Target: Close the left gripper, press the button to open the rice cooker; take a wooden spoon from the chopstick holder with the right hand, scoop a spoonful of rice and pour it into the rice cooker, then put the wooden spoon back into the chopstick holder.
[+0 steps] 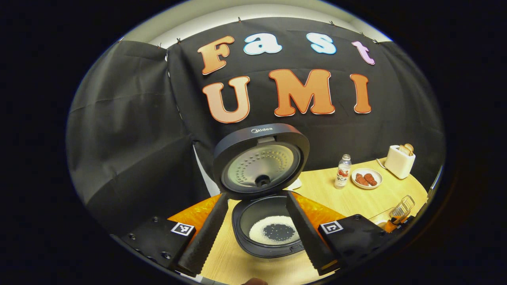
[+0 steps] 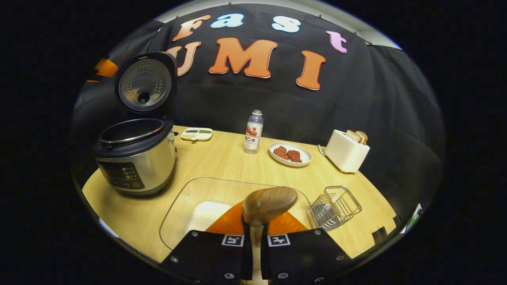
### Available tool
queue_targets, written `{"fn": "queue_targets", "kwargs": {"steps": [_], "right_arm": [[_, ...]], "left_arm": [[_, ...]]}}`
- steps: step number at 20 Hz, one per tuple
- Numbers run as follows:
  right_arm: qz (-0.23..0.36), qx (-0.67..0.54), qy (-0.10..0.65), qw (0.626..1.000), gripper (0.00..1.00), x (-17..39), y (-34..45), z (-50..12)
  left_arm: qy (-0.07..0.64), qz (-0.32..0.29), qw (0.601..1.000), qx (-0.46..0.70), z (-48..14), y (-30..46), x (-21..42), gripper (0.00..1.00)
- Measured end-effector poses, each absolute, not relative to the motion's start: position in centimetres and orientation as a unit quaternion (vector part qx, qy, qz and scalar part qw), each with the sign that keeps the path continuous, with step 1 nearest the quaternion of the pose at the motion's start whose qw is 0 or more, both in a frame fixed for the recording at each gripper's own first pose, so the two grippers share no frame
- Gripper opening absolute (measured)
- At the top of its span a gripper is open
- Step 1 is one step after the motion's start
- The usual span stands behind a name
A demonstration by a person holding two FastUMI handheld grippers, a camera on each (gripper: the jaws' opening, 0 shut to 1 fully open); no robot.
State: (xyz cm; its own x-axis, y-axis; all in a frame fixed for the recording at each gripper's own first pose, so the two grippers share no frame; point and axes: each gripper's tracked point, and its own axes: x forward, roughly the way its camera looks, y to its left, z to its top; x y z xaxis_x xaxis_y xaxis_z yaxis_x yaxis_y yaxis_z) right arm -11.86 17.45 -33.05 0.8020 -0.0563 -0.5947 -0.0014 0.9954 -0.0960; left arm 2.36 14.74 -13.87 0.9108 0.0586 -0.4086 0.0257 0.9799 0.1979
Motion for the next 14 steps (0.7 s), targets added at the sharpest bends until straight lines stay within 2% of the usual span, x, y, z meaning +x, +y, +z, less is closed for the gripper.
{"fn": "queue_targets", "kwargs": {"steps": [4, 5, 7, 14], "right_arm": [[-0.037, 0.056, 0.333, 0.941, 0.07, -11.7, 18.1, -33.2], [-0.047, 0.086, 0.339, 0.936, 0.11, -11.5, 18.0, -33.3], [-0.069, 0.143, 0.347, 0.924, 0.07, -11.4, 17.3, -33.4], [-0.1, 0.336, 0.375, 0.858, 0.07, -11.2, 16.8, -34.7]], "left_arm": [[0.207, -0.01, 0.974, 0.094, -14.4, 14.8, 2.7, 1.0], [0.209, -0.01, 0.974, 0.09, -14.6, 15.0, 2.7, 1.0], [0.212, -0.008, 0.974, 0.08, -14.9, 15.6, 2.7, 1.0], [0.207, 0.002, 0.976, 0.073, -14.8, 17.7, 2.8, 1.0]]}}
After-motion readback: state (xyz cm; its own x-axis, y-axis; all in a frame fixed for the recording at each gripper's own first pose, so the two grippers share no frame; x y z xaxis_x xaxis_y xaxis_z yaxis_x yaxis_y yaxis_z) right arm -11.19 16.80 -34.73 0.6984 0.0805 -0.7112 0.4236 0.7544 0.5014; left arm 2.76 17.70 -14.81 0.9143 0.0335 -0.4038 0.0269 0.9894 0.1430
